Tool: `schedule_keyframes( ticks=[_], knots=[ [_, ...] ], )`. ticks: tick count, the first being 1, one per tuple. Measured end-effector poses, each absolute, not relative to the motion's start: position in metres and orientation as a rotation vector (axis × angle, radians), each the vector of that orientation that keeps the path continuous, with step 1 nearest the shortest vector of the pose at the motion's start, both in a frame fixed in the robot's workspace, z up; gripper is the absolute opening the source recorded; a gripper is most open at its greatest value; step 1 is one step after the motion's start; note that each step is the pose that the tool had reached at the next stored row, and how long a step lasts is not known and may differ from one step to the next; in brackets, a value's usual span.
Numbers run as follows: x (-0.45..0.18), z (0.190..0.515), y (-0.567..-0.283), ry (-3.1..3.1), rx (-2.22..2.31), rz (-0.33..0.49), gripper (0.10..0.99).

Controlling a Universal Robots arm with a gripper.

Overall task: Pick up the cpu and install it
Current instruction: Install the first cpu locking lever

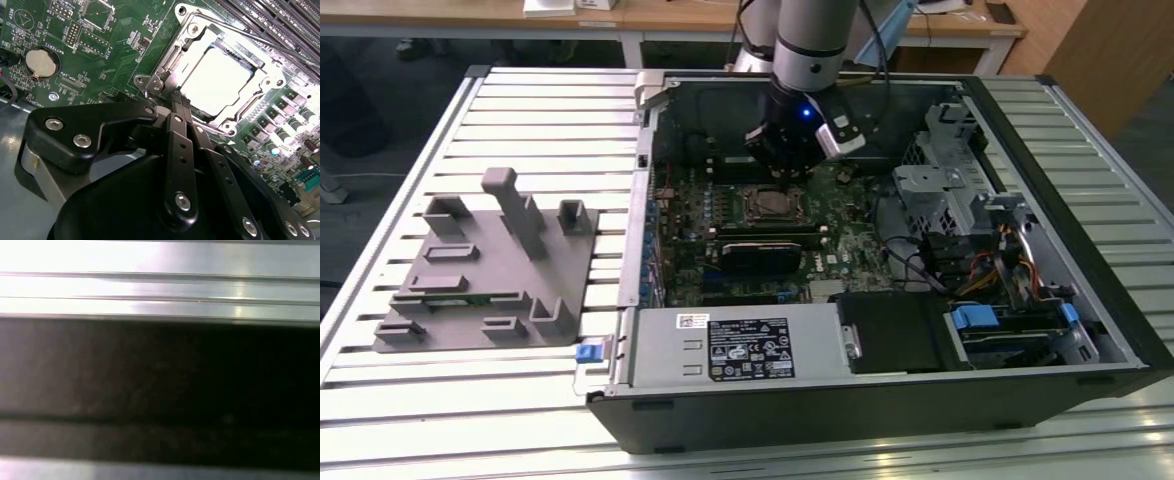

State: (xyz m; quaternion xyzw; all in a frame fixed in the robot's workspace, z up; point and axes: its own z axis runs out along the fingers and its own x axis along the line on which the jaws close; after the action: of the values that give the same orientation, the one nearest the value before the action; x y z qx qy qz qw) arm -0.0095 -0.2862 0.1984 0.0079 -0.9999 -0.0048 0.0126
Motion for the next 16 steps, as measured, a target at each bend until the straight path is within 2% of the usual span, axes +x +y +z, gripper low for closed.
schedule_keyframes(
  ticks=[5,16],
  knots=[
    [-0.0092,0.1981,-0.2854,-3.116,0.025,-0.028,0.106],
    [-0.0091,0.1986,-0.2846,-3.114,0.026,-0.143,0.106]
  ],
)
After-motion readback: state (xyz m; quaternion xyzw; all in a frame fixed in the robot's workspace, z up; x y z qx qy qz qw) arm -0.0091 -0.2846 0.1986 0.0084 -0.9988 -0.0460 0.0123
